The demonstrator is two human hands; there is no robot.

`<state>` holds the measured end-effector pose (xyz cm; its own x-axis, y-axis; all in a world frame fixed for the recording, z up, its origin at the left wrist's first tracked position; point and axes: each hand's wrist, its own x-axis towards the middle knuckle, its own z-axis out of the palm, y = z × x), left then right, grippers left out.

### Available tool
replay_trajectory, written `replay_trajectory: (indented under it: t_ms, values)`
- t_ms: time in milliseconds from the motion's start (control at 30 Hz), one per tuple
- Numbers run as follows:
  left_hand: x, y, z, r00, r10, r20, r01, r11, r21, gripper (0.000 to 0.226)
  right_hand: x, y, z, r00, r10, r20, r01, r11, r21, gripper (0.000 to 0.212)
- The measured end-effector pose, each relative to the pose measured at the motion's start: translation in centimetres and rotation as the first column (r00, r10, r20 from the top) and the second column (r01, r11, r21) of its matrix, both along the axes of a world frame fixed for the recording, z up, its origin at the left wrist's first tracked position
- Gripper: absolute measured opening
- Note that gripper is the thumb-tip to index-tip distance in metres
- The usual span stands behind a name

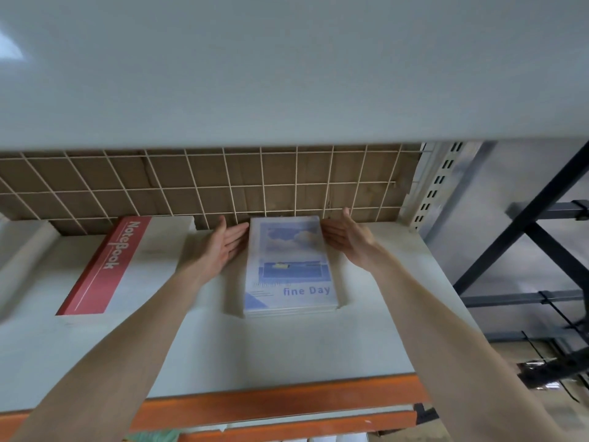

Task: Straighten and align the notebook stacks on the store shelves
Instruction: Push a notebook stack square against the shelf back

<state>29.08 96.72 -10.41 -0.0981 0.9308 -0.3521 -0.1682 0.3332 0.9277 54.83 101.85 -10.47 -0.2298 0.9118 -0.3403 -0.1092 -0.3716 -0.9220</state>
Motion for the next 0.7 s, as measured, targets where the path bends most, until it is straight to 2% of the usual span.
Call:
replay_trajectory:
  t_ms: [233, 467, 600, 700]
  values:
    - [0.6, -0.2, 0.5, 0.999, -0.022, -0.049, 0.022, 1.000, -0.001, 0.062, -0.5, -0.6, 0.4, 0.999, 0.019, 0.035, -0.020, 0.999, 0.027, 0.061]
    - [0.8, -3.6, 0.9, 0.999, 0.007, 0.052, -0.009, 1.000, 0.025, 0.063, 0.4, -3.6, 0.9, 0.995, -0.078, -0.063, 0.079, 0.997, 0.003, 0.059]
    - [0.0, -7.3, 0.3, 0.997, -0.041, 0.064, 0.041, 0.999, -0.005, 0.062, 2.1, -7.3, 1.2, 0.998, 0.014, -0.056, -0.018, 0.998, -0.064, 0.060]
    - [0.1, -9.4, 0.0, 0.996, -0.046, 0.073, 0.048, 0.999, -0.025, 0.058, 3.2, -10.0, 1.2, 1.000, 0.022, -0.022, -0.023, 0.998, -0.066, 0.059]
